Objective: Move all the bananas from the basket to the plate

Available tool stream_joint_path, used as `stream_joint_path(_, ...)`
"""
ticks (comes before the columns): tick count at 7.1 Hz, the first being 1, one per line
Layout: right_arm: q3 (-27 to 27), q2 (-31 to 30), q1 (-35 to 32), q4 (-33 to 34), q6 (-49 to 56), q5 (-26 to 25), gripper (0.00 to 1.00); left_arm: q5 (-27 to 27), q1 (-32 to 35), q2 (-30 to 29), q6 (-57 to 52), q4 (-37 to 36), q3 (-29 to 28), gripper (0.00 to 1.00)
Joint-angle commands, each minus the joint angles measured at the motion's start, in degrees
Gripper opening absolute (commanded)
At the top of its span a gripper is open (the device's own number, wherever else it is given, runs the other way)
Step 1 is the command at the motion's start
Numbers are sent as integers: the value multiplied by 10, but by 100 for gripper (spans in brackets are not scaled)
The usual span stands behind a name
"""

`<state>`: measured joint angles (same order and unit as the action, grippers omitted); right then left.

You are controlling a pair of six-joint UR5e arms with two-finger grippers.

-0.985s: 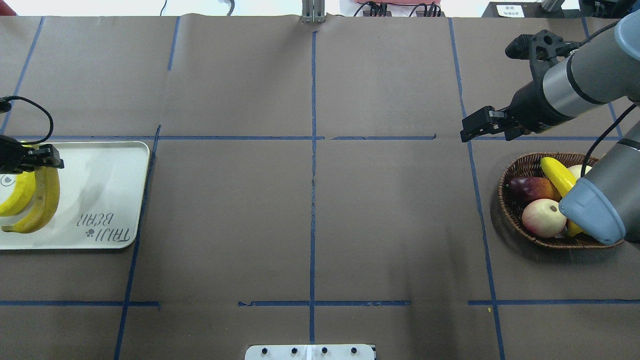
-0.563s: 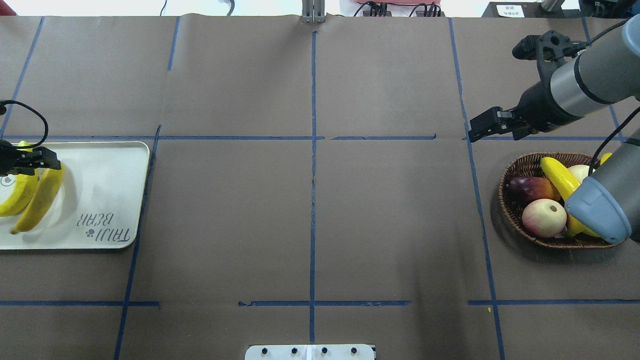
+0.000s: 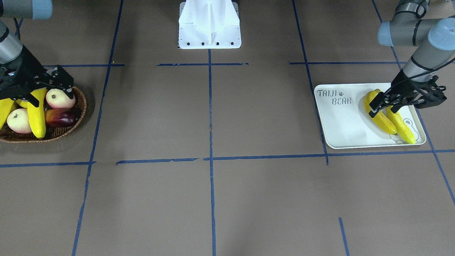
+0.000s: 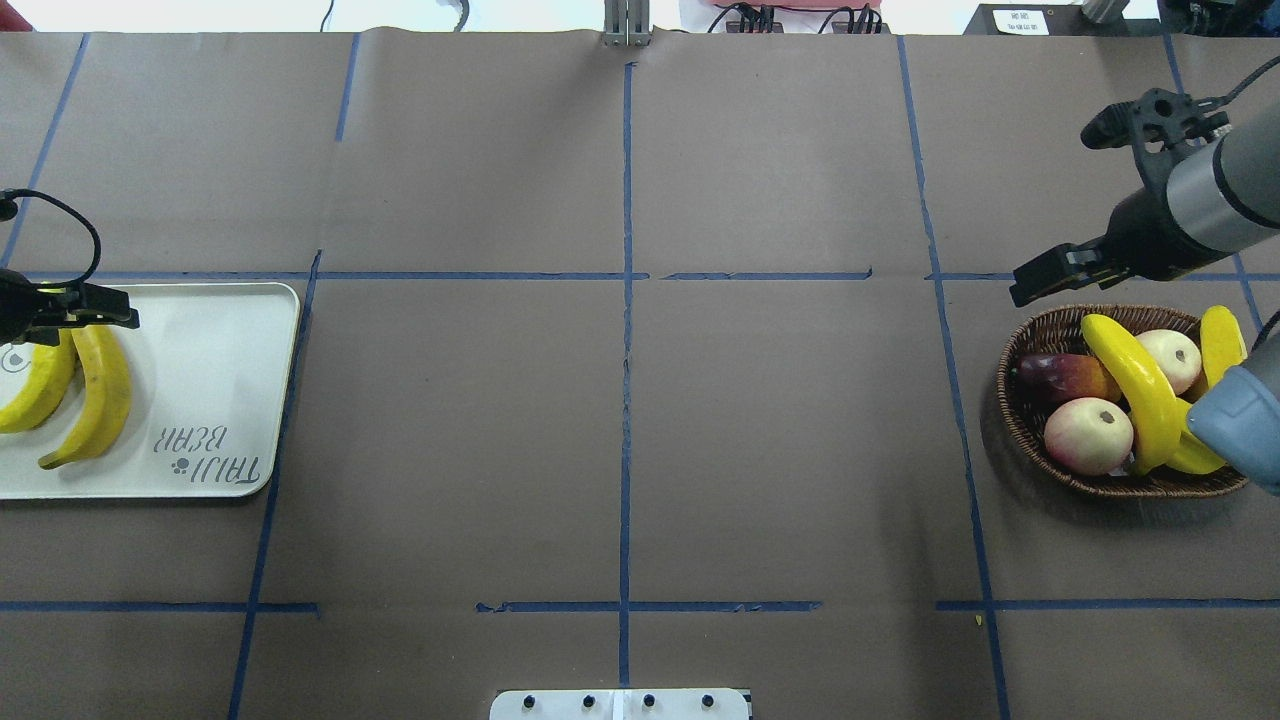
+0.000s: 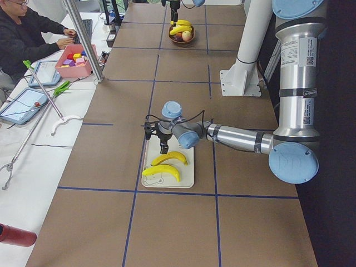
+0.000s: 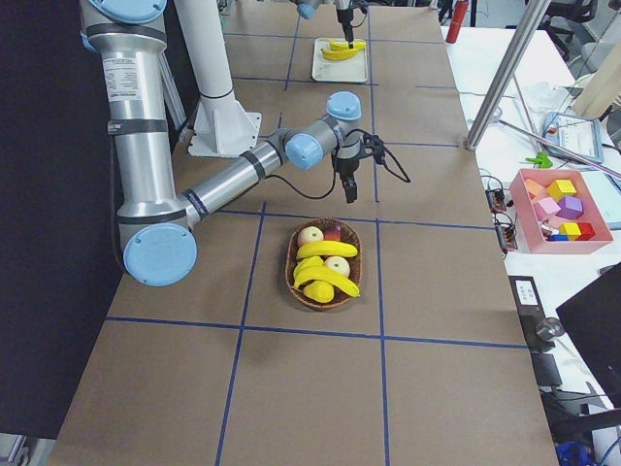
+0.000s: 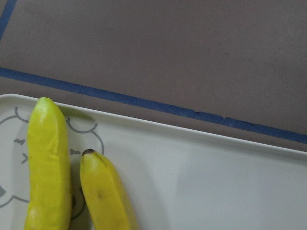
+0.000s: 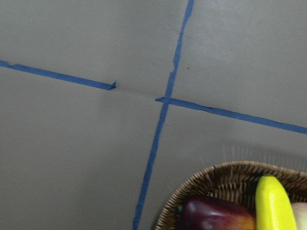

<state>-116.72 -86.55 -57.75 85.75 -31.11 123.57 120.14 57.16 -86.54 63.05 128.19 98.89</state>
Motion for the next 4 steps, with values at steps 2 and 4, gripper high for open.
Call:
stream_joint_path(2,-4,-105,-31,-8,94,-1,100,40,18,-32,10,-78,53,100)
stream_joint_path(4,0,-128,-37,-2,112,-38,100,39,15,-41,34,-80,54,100)
